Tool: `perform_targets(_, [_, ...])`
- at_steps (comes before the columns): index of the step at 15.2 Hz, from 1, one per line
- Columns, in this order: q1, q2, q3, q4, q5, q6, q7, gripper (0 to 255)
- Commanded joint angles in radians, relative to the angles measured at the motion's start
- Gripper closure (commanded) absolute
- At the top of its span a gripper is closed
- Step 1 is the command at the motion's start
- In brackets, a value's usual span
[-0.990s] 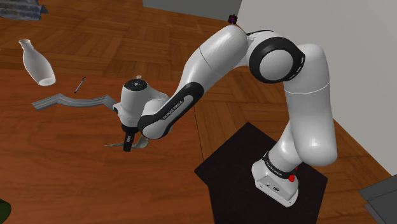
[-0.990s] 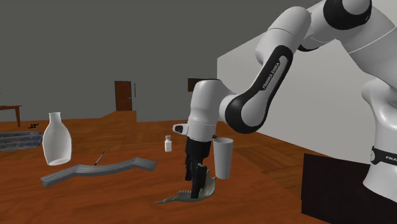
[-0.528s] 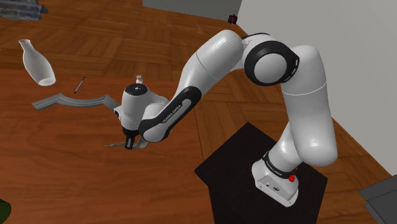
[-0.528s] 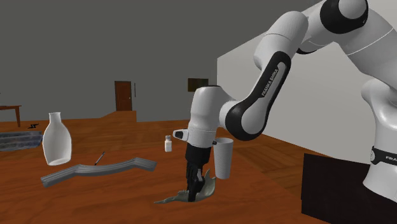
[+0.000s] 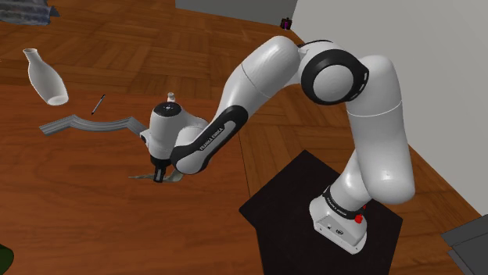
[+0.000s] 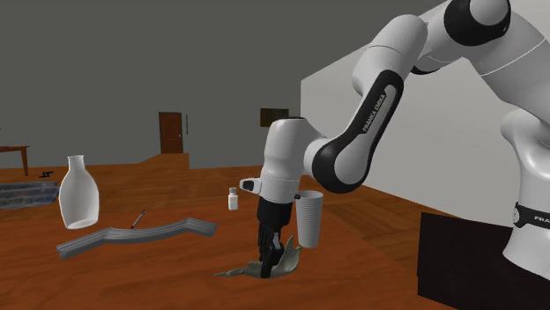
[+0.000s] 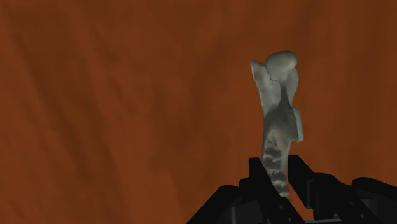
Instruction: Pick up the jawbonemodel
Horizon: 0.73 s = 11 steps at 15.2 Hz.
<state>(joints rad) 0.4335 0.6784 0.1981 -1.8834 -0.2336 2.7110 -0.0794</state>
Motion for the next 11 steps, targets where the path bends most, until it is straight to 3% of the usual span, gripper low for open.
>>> perform_targets(1, [-0.003, -0.017, 0.005, -0.005, 0.004, -0.012, -0.002, 255])
perform_targets(11, [-0.028, -0.123, 0.038, -0.023, 0.035, -0.100, -0.023, 255])
